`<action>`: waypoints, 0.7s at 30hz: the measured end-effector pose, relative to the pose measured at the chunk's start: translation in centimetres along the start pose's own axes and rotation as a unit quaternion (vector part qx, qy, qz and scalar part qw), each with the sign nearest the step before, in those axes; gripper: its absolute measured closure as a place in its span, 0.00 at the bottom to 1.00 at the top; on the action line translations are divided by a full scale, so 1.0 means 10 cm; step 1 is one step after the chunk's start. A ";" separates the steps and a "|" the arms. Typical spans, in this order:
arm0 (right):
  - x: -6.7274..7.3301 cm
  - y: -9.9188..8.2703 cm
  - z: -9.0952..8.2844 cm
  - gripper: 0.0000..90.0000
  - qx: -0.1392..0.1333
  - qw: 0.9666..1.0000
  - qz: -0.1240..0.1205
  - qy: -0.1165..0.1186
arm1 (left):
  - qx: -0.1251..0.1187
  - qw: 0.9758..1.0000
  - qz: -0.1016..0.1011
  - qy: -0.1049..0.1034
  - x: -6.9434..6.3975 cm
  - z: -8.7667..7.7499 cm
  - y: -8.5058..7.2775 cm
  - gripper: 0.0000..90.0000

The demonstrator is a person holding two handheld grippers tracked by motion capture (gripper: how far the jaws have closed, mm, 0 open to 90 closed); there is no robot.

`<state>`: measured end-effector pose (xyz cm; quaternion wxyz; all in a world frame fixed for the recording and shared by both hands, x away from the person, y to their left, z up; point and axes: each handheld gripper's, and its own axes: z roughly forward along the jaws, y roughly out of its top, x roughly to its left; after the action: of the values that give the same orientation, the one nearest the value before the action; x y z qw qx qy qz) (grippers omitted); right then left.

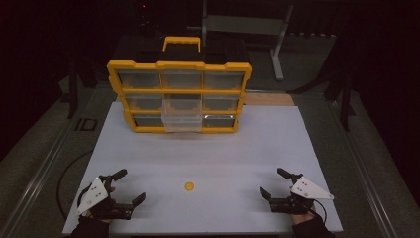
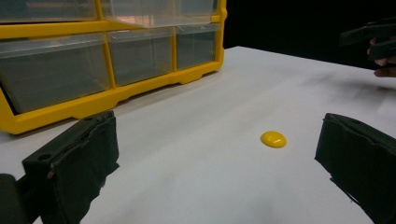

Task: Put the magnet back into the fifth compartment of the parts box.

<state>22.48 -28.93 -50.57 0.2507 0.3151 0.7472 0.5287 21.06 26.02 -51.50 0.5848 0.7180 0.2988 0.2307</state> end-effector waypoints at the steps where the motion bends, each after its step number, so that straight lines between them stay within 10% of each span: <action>1: 0.00 0.00 0.00 0.10 0.000 1.000 0.000 0.000 | -0.001 1.000 -0.001 0.000 0.00 0.00 0.00 0.00; 21: 0.04 0.02 0.01 0.10 0.003 1.000 -0.020 -0.012 | -0.001 1.000 0.003 -0.008 -0.01 0.00 0.00 0.00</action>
<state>22.33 -28.54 -50.41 0.2693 0.3069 0.7520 0.5175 20.95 25.95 -51.48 0.5868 0.7203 0.2920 0.2270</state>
